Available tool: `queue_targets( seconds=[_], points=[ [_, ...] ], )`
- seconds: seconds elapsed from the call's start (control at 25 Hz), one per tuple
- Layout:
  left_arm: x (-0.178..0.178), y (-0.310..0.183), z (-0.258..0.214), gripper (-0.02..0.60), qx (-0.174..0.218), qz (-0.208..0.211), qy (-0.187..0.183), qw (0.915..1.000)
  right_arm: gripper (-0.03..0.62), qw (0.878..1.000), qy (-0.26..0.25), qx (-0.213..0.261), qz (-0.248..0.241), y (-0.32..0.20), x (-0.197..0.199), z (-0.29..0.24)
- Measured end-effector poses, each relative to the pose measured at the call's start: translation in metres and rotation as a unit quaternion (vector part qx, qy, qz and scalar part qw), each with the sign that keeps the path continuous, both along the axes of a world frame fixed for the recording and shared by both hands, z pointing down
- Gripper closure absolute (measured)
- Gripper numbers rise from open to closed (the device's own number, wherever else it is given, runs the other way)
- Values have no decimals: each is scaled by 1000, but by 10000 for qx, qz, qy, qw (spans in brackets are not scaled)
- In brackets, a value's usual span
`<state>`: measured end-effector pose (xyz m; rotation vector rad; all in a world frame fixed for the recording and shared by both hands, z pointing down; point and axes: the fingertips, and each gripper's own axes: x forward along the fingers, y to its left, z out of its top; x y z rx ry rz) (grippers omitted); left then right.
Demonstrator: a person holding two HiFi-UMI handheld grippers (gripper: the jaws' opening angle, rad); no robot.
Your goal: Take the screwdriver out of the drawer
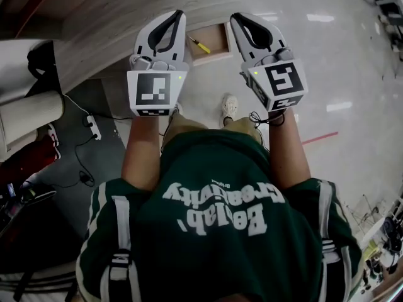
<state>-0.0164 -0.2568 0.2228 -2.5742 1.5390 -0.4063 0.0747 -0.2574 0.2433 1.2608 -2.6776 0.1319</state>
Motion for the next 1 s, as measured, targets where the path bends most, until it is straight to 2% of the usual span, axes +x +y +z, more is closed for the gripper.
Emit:
queue_targets(
  seconds=[0.2, 0.48, 0.64, 1.0],
  points=[
    [-13, -16, 10, 563, 63, 512, 106, 9986, 557, 9981, -206, 228, 541, -10, -14, 4],
    [-18, -37, 44, 563, -286, 821, 138, 9961, 557, 9959, -102, -159, 887, -18, -25, 47],
    [-22, -50, 82, 563, -517, 753, 145, 9957, 557, 9938, -124, -384, 1035, -25, -22, 84],
    [-22, -55, 150, 563, -947, 467, 253, 9941, 557, 9922, 98, -909, 842, -23, -27, 166]
  ],
)
